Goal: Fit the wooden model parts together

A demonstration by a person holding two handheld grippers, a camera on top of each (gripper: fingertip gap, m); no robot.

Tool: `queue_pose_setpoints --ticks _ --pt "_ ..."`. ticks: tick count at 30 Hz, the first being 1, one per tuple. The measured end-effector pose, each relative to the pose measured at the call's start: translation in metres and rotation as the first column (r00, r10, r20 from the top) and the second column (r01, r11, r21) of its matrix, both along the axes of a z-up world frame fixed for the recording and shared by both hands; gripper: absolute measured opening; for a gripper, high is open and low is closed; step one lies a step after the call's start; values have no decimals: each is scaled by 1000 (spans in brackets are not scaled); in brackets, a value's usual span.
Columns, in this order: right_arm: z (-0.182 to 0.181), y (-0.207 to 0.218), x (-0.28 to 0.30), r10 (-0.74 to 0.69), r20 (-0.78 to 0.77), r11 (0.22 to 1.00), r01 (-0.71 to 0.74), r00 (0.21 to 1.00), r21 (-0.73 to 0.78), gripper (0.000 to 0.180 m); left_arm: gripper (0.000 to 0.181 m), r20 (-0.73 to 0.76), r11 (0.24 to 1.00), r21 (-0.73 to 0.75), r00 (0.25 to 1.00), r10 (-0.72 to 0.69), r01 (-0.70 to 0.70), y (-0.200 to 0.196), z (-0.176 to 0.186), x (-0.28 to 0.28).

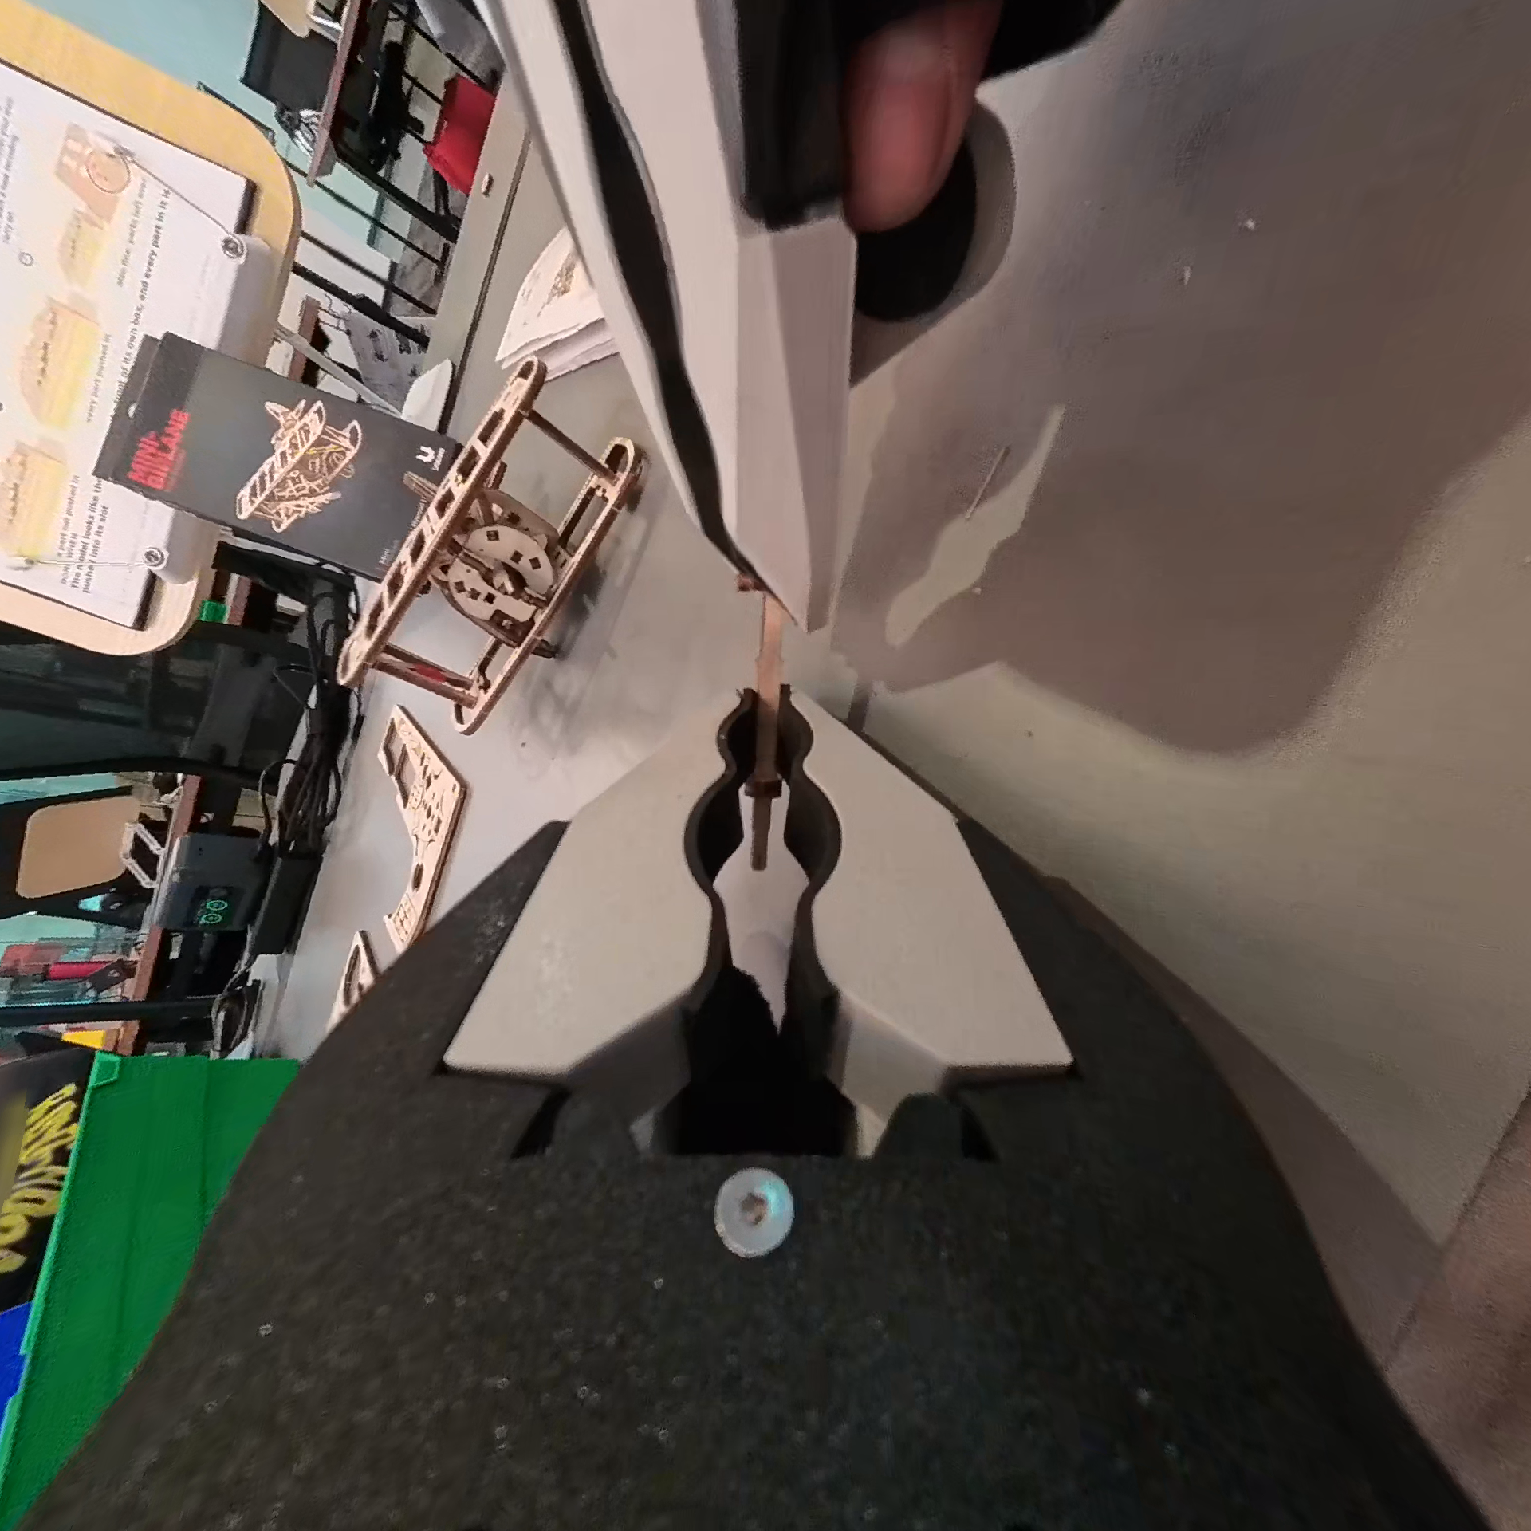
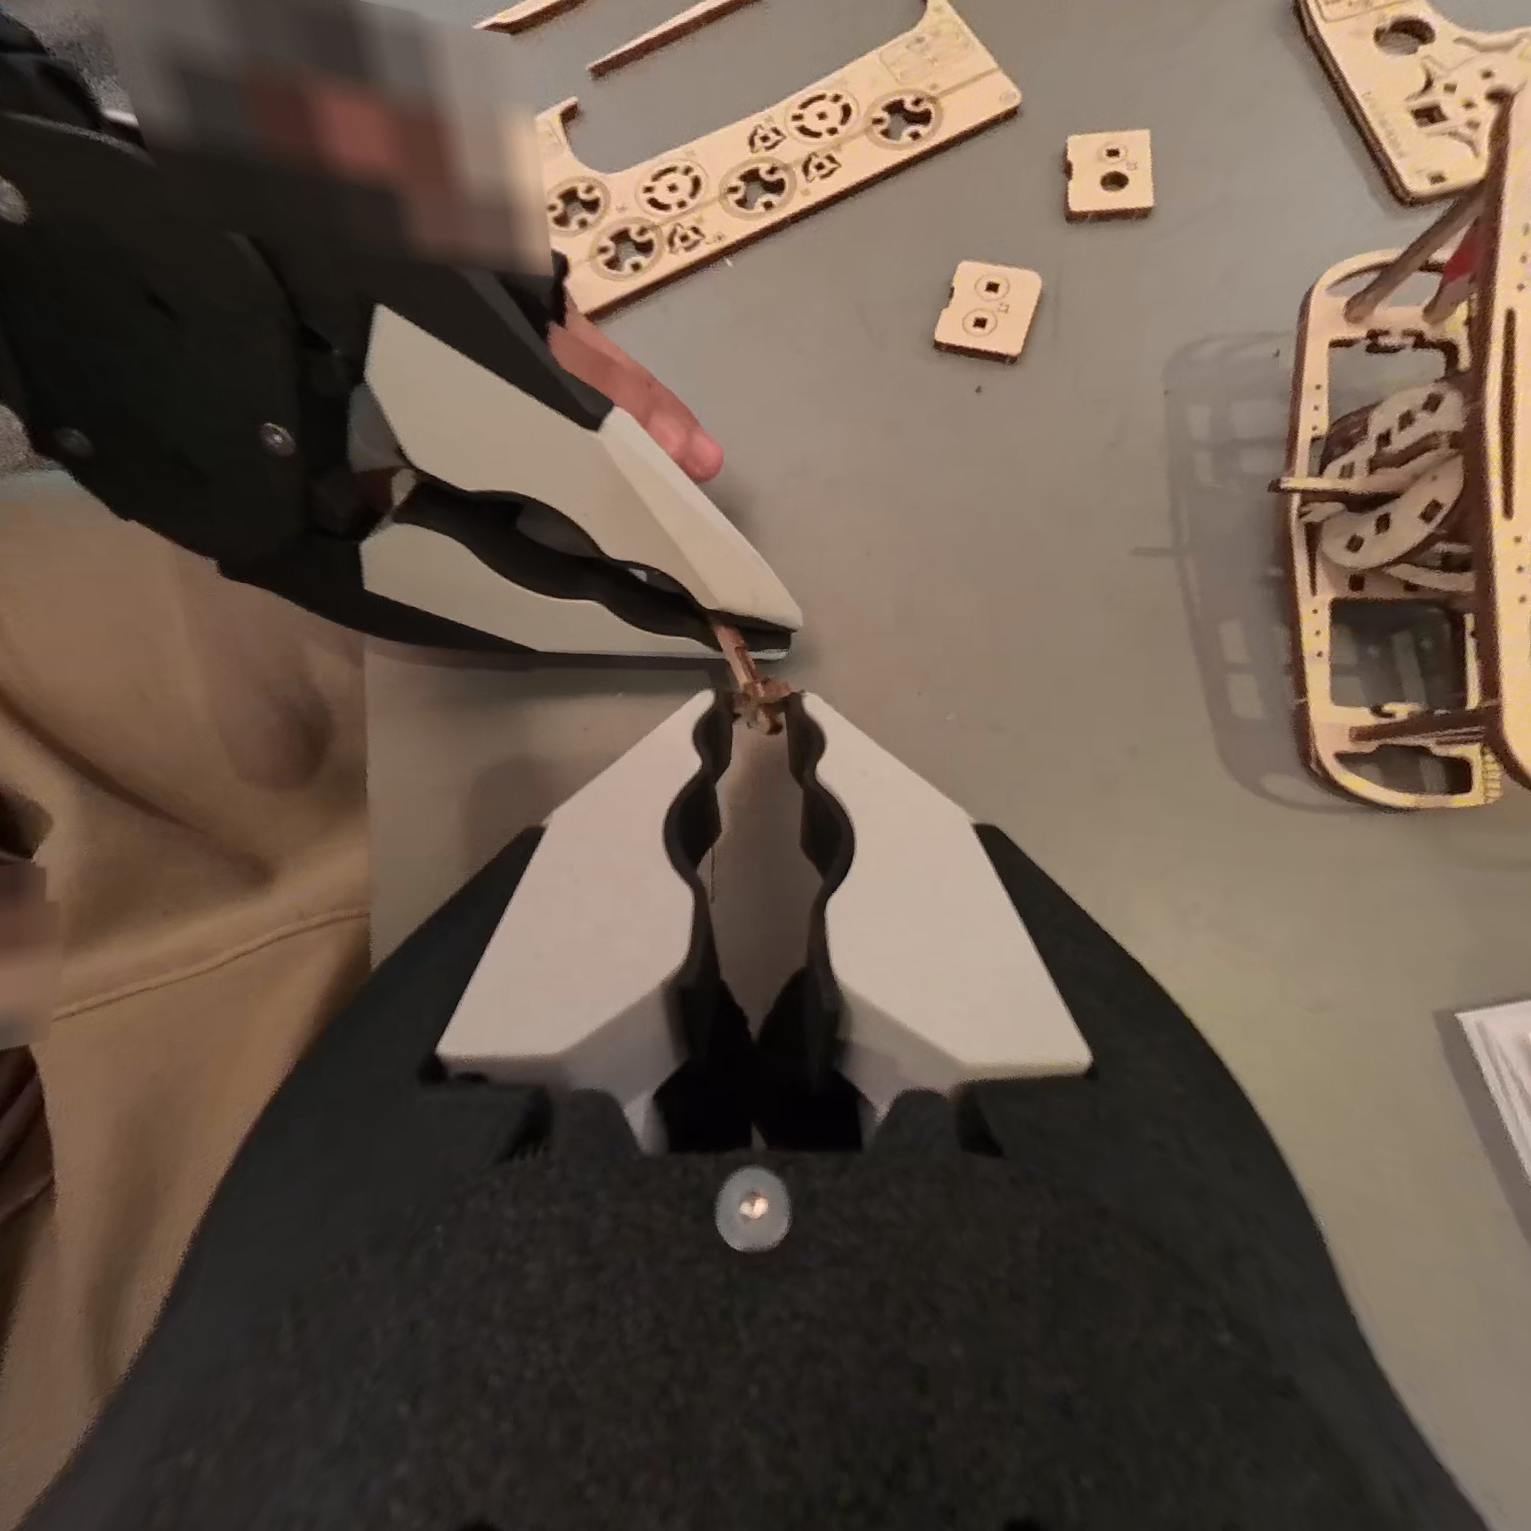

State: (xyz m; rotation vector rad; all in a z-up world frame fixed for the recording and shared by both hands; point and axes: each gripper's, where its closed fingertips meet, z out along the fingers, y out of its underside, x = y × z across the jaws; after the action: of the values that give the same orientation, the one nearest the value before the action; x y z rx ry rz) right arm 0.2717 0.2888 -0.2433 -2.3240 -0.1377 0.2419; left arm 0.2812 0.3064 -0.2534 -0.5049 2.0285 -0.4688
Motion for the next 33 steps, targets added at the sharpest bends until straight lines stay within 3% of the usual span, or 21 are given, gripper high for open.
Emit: queue_pose_setpoints --ticks 3,6,13,23,29,33 --pt "-3 3 1 -26 -79 999 30 997 41 11 1 -2 1000 -1 1000 -2 2 0 0 0" --pt "2 1 -1 -4 -256 996 27 967 87 11 2 4 1000 -4 1000 -13 13 -2 0 -1" --pt "4 0 -4 30 -380 997 -2 924 73 11 1 -5 1000 -16 1000 -19 19 -3 0 -1" --pt "5 0 -2 -1 -397 996 35 918 79 12 2 -14 999 -39 1000 -25 24 -3 1 -1" --pt "30 -18 12 -31 -429 963 142 903 230 19 1 -7 998 -45 999 -34 34 -4 2 -2" --pt "40 -36 7 -79 -314 947 170 946 274 19 1 17 999 -36 999 -28 29 -4 5 -1"
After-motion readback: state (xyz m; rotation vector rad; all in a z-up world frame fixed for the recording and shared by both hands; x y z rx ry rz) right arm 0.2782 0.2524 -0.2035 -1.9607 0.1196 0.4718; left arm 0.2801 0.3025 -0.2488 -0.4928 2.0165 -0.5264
